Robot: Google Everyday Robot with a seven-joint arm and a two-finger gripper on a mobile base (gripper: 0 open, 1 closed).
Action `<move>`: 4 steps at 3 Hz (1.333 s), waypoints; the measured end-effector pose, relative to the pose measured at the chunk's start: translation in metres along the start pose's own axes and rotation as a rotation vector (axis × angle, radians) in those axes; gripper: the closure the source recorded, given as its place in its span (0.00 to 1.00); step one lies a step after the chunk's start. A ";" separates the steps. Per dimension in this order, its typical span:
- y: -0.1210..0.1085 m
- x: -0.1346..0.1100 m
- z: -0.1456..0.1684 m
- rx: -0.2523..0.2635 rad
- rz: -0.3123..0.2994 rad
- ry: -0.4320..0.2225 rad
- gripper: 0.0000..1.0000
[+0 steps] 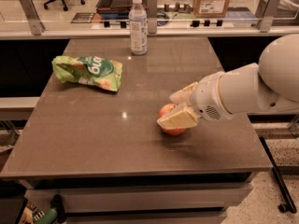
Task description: Move apple near blue plastic bottle
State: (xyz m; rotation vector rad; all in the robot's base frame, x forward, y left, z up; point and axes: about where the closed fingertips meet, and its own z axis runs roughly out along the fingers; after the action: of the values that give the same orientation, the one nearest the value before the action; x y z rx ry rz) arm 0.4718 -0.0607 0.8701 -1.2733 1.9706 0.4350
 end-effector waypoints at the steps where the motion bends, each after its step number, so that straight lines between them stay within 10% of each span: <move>1: 0.001 -0.002 -0.001 0.002 -0.004 0.000 0.88; 3: 0.002 -0.003 -0.002 0.003 -0.008 0.000 1.00; 4: 0.003 -0.005 -0.002 0.004 -0.012 0.000 0.82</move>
Offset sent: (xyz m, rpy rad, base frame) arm -0.0008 0.0009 0.0016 -0.0017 -0.0032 0.0014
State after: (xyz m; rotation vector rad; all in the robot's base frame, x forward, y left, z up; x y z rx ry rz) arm 0.4691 -0.0577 0.8751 -1.2815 1.9619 0.4247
